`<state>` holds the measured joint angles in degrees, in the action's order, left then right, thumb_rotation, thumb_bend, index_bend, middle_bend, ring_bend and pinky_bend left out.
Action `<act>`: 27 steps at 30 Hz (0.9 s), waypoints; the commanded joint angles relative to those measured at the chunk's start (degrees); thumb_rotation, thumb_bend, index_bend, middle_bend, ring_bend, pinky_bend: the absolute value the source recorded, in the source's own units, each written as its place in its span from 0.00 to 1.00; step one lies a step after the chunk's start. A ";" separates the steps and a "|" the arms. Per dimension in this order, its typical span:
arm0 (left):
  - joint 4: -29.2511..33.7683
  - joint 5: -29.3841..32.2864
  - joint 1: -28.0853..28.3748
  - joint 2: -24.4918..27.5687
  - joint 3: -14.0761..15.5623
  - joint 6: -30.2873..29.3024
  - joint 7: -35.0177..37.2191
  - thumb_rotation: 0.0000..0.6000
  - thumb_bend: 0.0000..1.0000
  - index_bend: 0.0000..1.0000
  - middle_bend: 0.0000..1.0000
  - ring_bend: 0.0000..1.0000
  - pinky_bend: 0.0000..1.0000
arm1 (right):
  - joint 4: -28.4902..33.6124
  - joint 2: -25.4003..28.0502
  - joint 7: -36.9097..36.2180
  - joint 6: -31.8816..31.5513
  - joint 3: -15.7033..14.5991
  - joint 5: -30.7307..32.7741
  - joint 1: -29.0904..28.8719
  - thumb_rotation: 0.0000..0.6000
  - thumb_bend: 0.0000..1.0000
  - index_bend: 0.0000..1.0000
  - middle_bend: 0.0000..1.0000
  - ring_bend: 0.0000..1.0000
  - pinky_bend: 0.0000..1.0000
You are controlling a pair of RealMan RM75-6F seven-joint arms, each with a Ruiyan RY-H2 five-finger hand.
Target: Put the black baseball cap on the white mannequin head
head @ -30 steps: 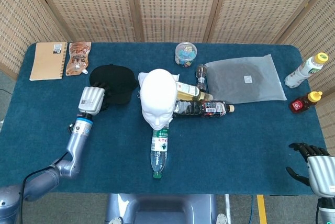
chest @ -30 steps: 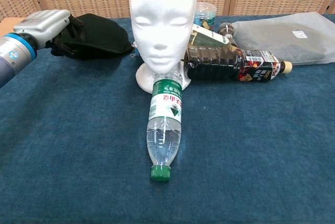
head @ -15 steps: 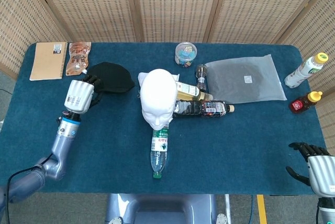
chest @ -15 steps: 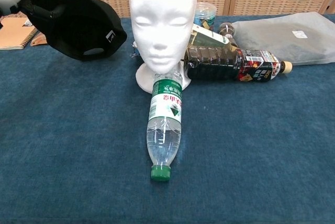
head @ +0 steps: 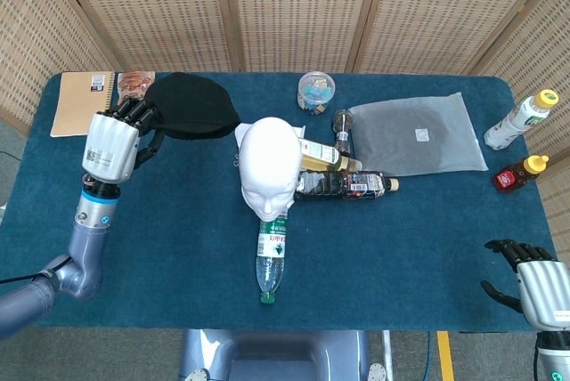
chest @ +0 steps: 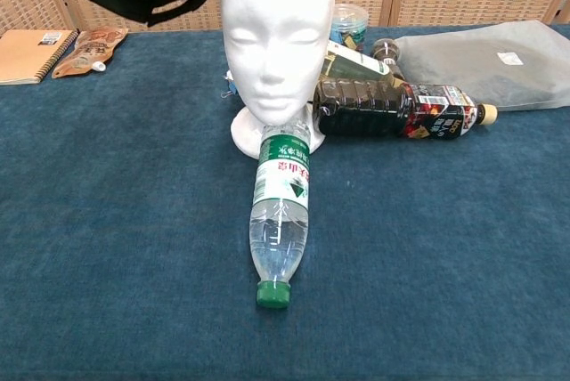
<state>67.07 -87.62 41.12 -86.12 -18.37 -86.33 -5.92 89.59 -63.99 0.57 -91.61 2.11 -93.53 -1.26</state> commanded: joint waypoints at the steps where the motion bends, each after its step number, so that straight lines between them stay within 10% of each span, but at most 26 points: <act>1: 1.59 -0.70 1.41 1.22 -1.32 -0.24 -1.72 1.00 0.58 0.78 0.49 0.43 0.75 | 0.05 0.07 -0.08 -0.02 0.01 -0.02 -0.03 1.00 0.16 0.35 0.42 0.46 0.44; 27: -4.42 -3.42 14.92 -8.03 -2.83 1.81 -3.60 1.00 0.54 0.78 0.49 0.43 0.73 | -0.74 0.23 -1.61 -0.62 -0.33 1.04 0.95 1.00 0.16 0.35 0.42 0.46 0.44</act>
<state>62.57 -90.71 55.95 -93.93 -21.52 -84.24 -9.45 88.88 -63.74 -1.00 -92.25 1.79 -92.53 -0.34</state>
